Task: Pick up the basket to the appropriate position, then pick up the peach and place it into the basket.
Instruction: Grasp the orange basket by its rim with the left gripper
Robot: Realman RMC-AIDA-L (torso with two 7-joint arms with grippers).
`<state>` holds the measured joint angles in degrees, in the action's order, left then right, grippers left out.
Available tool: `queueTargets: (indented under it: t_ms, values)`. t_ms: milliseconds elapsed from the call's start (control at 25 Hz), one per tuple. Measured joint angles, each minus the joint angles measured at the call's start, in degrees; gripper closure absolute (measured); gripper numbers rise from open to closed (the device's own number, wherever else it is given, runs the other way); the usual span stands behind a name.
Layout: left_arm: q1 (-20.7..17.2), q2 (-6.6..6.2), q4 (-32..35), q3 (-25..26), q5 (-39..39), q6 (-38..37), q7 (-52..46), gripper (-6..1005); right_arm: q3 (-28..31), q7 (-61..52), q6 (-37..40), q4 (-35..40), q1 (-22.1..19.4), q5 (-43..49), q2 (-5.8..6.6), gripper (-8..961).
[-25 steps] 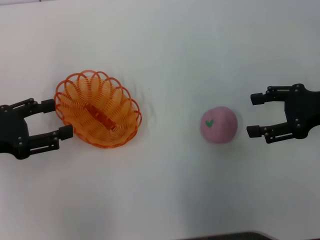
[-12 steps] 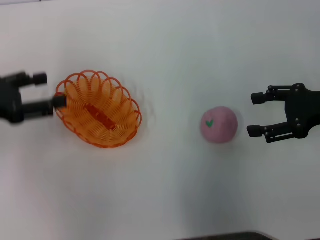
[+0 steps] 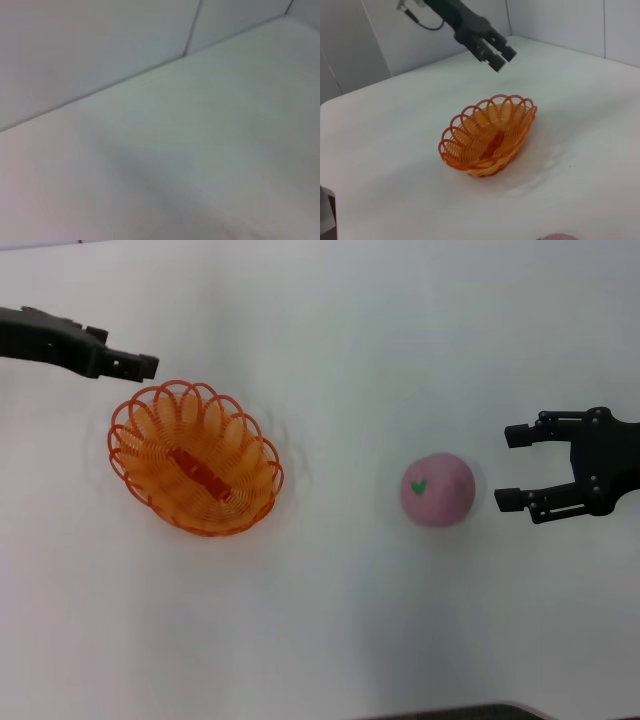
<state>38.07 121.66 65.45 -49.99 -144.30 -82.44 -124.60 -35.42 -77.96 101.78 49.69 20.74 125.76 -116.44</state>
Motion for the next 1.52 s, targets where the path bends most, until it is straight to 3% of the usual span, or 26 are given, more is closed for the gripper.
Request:
queueTargets:
  t_ms: [240,600,800,1000,1520]
  values:
    - [7.0,0.23,-5.4,-5.7,-13.6,2.7,-11.1,177,0.0,0.2,-1.4,-0.1,0.0,0.0,-0.02,41]
    - [11.3,0.55,-13.8,-6.2,-18.8,6.4,-15.7,190,-0.4,0.6,-5.1,-0.4,0.8,0.0,-0.03,41]
    - [11.8,0.63,-16.4,-6.3,-19.0,7.7,-16.0,324,-0.6,0.7,-5.4,-0.4,1.4,0.0,-0.1,41]
    - [12.3,0.72,-17.4,-6.6,-19.1,8.1,-16.1,554,-0.5,0.8,-5.4,-0.4,2.2,0.0,-0.11,42]
    - [12.9,0.55,-16.9,-6.2,-18.5,7.1,-16.1,844,-0.2,0.8,-5.2,0.1,2.7,-0.3,-0.61,41]
